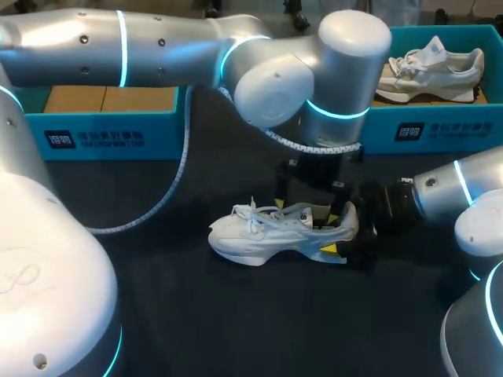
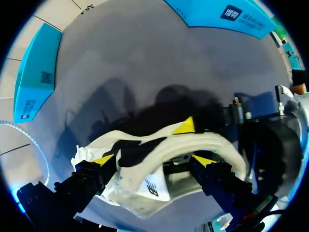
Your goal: Take the shoe out of the shoebox, open the shoe tongue, remove and reinsert the insole, then place the shoe into the shoebox
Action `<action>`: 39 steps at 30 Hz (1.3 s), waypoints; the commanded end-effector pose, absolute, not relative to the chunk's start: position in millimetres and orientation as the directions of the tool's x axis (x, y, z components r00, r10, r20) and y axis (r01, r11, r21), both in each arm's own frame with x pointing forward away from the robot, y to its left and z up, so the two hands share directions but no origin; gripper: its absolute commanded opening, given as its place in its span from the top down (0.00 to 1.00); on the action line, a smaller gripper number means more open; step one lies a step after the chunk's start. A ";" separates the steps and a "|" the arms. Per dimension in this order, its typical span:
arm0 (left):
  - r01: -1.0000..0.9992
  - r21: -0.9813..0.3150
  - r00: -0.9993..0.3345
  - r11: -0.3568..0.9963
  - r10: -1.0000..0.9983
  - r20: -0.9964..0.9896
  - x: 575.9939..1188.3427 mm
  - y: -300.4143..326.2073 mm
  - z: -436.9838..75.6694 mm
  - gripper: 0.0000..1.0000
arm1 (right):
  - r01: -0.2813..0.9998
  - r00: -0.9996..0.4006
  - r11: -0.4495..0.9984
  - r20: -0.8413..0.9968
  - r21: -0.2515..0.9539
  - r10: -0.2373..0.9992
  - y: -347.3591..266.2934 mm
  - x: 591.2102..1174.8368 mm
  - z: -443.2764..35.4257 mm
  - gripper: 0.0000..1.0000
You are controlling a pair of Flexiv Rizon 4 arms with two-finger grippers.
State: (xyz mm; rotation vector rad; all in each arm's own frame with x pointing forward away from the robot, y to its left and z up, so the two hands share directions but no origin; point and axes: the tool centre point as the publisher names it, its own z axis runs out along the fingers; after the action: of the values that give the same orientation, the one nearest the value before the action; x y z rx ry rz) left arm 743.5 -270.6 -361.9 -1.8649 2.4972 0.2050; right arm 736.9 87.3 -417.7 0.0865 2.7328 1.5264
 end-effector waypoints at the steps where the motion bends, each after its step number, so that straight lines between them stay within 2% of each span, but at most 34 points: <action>1: -0.957 0.089 -0.286 0.277 -0.951 -0.118 741.5 -269.7 -367.6 0.00 | 0.043 -0.998 0.525 0.016 0.850 0.055 92.7 735.7 -422.8 1.00; 9: -0.965 0.100 -0.258 0.243 -0.949 -0.179 739.2 -248.7 -374.8 0.00 | 0.043 -0.998 0.525 0.016 0.850 0.055 92.7 735.7 -422.8 1.00; 21: -0.981 0.074 -0.192 0.178 -0.941 -0.279 738.0 -211.4 -343.3 0.00 | 0.043 -0.998 0.525 0.016 0.850 0.055 92.7 735.7 -422.8 1.00; 35: -0.976 0.186 -0.157 0.118 -0.965 -0.212 721.3 -190.1 -334.3 0.00 | 0.043 -0.998 0.525 0.016 0.850 0.055 92.7 735.7 -422.8 1.00; 36: -0.974 0.193 -0.156 0.117 -0.967 -0.199 719.6 -189.1 -334.1 0.03 | 0.043 -0.998 0.525 0.016 0.850 0.055 92.7 735.7 -422.8 1.00; 37: -0.972 0.203 -0.158 0.119 -0.970 -0.187 718.1 -188.2 -333.3 0.12 | 0.043 -0.998 0.525 0.016 0.850 0.055 92.7 735.7 -422.8 1.00; 38: -0.969 0.218 -0.157 0.118 -0.972 -0.172 716.7 -187.5 -332.4 0.34 | 0.043 -0.998 0.525 0.016 0.850 0.055 92.7 735.7 -422.8 1.00; 39: -0.966 0.227 -0.160 0.121 -0.974 -0.161 715.4 -186.8 -331.8 0.42 | 0.043 -0.998 0.525 0.016 0.850 0.055 92.7 735.7 -422.8 1.00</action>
State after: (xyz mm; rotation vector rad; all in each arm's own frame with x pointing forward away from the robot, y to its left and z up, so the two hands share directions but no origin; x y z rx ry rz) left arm 715.3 -196.9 -332.7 -2.0112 2.3297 0.4954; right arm 736.9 87.4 -417.7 0.0864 2.7330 1.5265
